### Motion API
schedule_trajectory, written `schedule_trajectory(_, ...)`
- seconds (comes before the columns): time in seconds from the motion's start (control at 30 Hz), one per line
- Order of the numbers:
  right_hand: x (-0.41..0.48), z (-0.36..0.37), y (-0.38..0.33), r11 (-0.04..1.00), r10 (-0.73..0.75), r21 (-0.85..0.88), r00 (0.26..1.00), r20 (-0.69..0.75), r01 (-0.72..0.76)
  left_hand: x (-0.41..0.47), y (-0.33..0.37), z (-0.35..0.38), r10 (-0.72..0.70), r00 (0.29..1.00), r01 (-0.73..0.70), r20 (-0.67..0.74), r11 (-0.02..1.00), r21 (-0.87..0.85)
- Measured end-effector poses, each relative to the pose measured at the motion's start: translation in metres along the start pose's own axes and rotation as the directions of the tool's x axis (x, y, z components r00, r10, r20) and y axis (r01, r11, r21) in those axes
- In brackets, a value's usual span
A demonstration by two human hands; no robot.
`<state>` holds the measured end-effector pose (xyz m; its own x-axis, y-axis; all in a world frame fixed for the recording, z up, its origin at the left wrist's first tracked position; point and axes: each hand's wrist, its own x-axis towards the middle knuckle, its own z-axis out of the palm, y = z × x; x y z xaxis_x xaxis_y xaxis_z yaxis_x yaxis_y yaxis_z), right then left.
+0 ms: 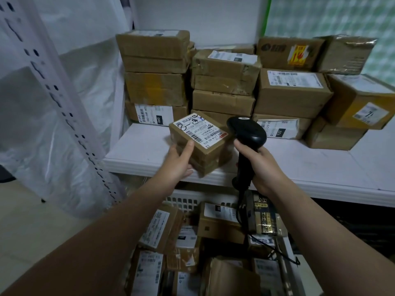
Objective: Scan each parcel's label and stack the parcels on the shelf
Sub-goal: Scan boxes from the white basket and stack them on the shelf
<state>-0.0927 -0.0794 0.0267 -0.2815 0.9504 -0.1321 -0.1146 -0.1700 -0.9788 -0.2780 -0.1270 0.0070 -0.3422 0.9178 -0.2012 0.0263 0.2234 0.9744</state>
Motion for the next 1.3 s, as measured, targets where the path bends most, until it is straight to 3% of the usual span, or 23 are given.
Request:
schedule_trajectory(0.23,-0.002,0.007,0.001,1.0,-0.007,-0.011,0.999,0.047,0.007,0.004,0.005,-0.007,-0.08,0.993,0.094,0.086,0.98,-0.176)
schedule_trajectory(0.4,-0.015,0.005,0.013,0.987,0.051,-0.158,0.97,0.239,-0.013,0.002,0.007,-0.02,0.021,1.0,-0.022,-0.007,0.944,-0.33)
schedule_trajectory(0.47,-0.02,0.006,0.013,0.979,-0.009,-0.195,0.971,0.24,0.057,0.003,0.01,-0.022,0.082,0.994,-0.1,-0.067,0.935,-0.339)
schedule_trajectory(0.57,-0.019,0.006,0.008,0.943,-0.223,-0.236,0.972,0.079,0.236,0.004,0.017,-0.031,0.309,0.941,-0.318,-0.137,0.947,-0.049)
schedule_trajectory(0.63,-0.015,0.002,0.006,0.928,-0.3,-0.231,0.954,0.01,0.294,0.0,0.023,-0.037,0.482,0.873,-0.462,-0.077,0.867,0.187)
schedule_trajectory(0.7,-0.013,-0.003,0.002,0.938,-0.284,-0.202,0.959,0.016,0.281,-0.003,0.025,-0.04,0.542,0.841,-0.528,0.015,0.813,0.247)
schedule_trajectory(0.8,-0.015,-0.008,-0.004,0.969,-0.195,-0.126,0.973,0.12,0.21,-0.006,0.022,-0.035,0.481,0.874,-0.487,0.073,0.868,0.099)
schedule_trajectory(0.9,-0.014,-0.004,0.002,0.968,-0.173,-0.157,0.974,0.145,0.195,-0.007,0.016,-0.025,0.352,0.933,-0.356,-0.077,0.934,-0.04)
schedule_trajectory(0.97,-0.014,0.001,0.006,0.969,-0.167,-0.165,0.979,0.113,0.185,-0.005,0.012,-0.022,0.278,0.955,-0.289,-0.102,0.95,-0.116)
schedule_trajectory(1.1,-0.014,0.004,0.008,0.979,-0.156,-0.127,0.986,0.058,0.162,-0.001,0.009,-0.029,0.198,0.966,-0.178,0.168,0.976,-0.129)
schedule_trajectory(1.2,-0.014,0.001,0.005,0.991,-0.12,-0.05,0.99,0.078,0.124,-0.001,0.009,-0.033,0.23,0.952,-0.22,0.199,0.973,-0.071)
schedule_trajectory(1.3,-0.017,-0.001,0.001,0.991,-0.111,-0.054,0.987,0.118,0.118,-0.003,0.017,-0.03,0.372,0.928,-0.371,0.009,0.927,-0.054)
